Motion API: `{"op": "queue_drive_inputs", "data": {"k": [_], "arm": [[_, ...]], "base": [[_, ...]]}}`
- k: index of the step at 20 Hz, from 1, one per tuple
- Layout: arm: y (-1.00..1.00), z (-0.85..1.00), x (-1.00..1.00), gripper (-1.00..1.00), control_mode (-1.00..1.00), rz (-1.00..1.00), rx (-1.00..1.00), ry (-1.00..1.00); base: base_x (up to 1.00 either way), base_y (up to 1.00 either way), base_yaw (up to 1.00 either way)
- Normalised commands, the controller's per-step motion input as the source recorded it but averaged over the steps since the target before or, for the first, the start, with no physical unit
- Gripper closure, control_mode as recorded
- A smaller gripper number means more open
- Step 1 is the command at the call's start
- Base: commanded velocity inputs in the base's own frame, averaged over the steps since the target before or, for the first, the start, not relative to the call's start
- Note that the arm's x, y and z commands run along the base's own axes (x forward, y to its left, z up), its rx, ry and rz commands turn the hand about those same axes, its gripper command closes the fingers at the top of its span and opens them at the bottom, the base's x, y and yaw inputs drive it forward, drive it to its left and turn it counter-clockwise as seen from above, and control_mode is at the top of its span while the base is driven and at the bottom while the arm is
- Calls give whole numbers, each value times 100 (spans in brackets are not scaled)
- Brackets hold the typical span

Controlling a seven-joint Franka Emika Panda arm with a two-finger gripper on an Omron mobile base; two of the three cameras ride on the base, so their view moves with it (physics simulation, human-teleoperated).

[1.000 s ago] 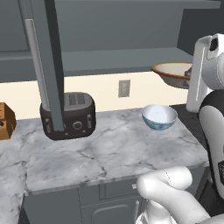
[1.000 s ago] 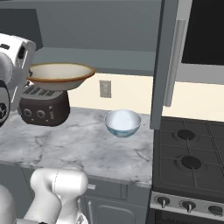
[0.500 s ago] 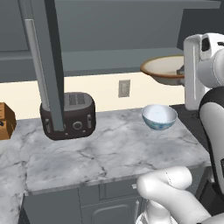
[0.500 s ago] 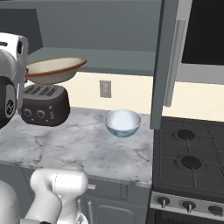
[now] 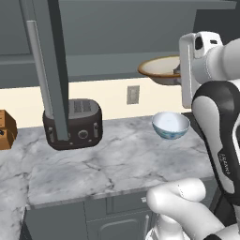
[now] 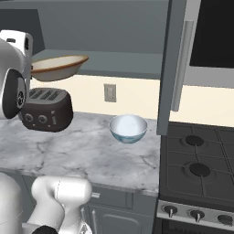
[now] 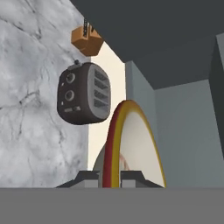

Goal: Open the cabinet. Pick the bowls from the counter and place them in the cabinet. Then close the cabinet.

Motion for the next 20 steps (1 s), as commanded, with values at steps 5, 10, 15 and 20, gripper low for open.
{"op": "queue_drive_inputs", "data": {"k": [5,10,15,20], "arm": [[1,0,54,100,-100,0,0,-2],[1,0,49,100,-100,0,0,-4],[4,0,48,100,-100,0,0,-2],[12,-3,50,100,-100,0,0,0]], "base": [[0,0,0],[0,0,0],[0,0,0],[0,0,0]]}}
